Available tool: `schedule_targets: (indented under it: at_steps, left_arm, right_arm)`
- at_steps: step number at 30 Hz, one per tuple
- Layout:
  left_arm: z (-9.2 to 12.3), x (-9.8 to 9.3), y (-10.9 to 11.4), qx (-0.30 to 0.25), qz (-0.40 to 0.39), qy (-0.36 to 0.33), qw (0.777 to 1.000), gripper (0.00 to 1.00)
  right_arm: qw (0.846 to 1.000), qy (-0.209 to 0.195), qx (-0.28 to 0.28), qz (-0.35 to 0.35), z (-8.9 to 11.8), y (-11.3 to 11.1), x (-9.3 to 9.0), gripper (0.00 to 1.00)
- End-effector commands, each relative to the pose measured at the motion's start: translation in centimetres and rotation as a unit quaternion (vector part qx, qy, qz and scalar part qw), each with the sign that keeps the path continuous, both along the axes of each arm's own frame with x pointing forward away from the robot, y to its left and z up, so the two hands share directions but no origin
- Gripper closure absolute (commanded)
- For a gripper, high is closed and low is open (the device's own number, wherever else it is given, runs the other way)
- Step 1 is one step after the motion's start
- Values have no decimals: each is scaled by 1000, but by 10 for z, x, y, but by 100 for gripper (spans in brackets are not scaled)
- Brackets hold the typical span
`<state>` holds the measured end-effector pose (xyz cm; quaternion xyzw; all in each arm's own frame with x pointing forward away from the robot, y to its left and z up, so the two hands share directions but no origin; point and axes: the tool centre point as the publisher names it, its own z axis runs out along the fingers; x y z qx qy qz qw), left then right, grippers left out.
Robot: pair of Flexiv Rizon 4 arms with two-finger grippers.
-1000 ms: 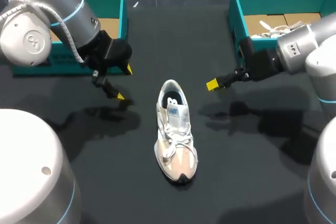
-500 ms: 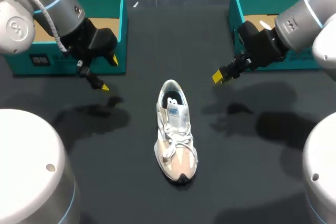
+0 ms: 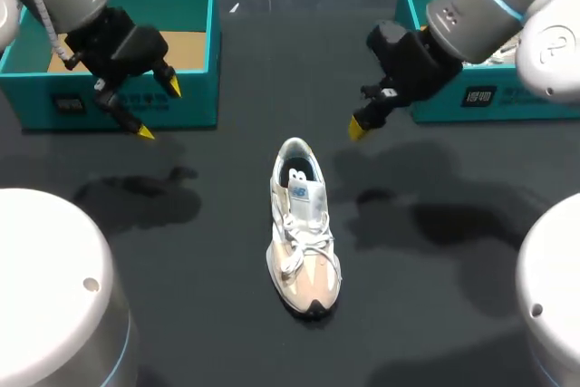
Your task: Take the shoe out of the shoebox, open the shoe tongue, remove and reinsert the insole, then place the shoe into the shoebox
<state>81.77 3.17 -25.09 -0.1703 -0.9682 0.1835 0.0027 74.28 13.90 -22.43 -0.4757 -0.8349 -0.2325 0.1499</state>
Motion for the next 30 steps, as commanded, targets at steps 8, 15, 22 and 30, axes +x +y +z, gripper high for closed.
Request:
schedule_targets:
  at_steps: [8,15,22,30]
  left_arm:
    - [1,-1,1,1,0,0,1000,0]
    - [3,7,7,18,-59,-18,998,0]
    - [6,17,23,13,-99,-10,995,0]
    - [7,20,28,11,-115,-7,993,0]
  right_arm:
    - [997,-24,-69,-15,-2,10,3,100]
    - [994,-17,-108,-26,-10,38,4,100]
    - [989,-10,-137,-57,-17,49,-1,100]
    - [981,-28,-168,-92,-22,56,-4,100]
